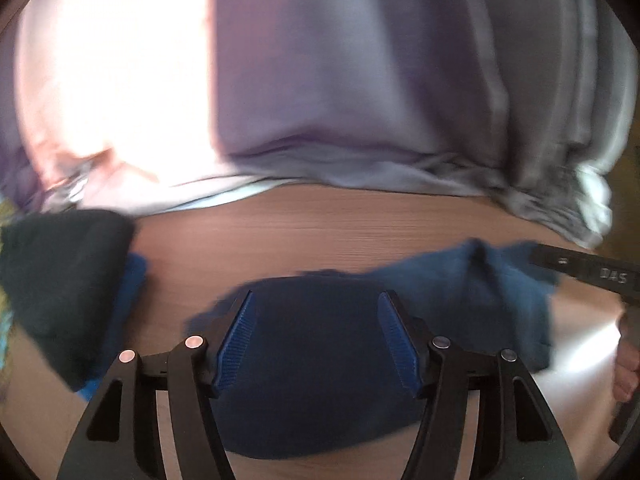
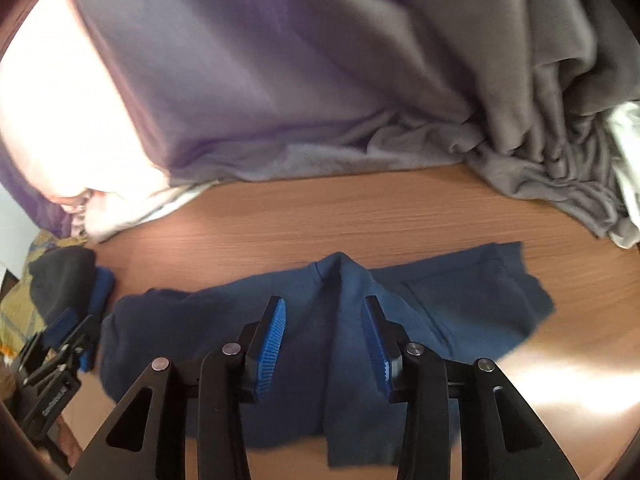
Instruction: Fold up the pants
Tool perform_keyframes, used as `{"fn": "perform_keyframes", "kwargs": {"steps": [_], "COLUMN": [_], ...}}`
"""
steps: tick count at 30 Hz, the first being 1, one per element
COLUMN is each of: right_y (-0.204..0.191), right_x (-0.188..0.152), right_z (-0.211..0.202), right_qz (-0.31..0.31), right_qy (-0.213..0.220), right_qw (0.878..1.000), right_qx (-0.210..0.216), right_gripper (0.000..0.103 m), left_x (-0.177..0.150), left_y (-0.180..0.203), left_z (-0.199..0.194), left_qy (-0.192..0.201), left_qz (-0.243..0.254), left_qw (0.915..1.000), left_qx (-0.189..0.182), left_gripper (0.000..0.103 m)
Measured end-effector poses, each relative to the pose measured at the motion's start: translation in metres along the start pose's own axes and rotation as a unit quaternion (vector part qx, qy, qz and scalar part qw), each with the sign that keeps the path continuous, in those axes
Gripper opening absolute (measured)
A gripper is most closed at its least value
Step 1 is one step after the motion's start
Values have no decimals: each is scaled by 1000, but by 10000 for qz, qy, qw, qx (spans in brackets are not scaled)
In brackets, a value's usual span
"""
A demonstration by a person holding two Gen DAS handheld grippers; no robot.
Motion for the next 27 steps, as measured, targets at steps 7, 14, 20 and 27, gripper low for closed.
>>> {"fn": "perform_keyframes", "kwargs": {"steps": [7, 14, 20, 27], "right_y": [43, 76, 90, 96], "right_x": [-31, -68, -96, -110], "right_z": [-56, -72, -58, -40], "right_qz": [325, 737, 1046, 1223], "right_qy": [268, 141, -81, -252], "right_qw": [9990, 9970, 9944, 9922], "right_qx": [-167, -169, -83, -34], "right_gripper": [40, 40, 40, 40], "left_x": [-10, -32, -55, -63], "left_y": [74, 129, 152, 153], "left_z": [-10, -1, 13, 32], "left_qy": [106, -202, -709, -1047], "left_qz": [658, 961, 1072, 947], "left_qw": [9907, 9738, 9612, 9579], "left_qx": [-1189, -2053, -2440, -2500], "left_gripper": [62, 55, 47, 41]}}
Point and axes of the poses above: each gripper's, at about its wrist camera, not at the fingertips, and z roughly the way its jaws point, y to its right, x to its top, the point moved 3 cm from there along z, roughly the way its jaws point, and after that the axes turned 8 degrees about y, right-handed, at the moved point
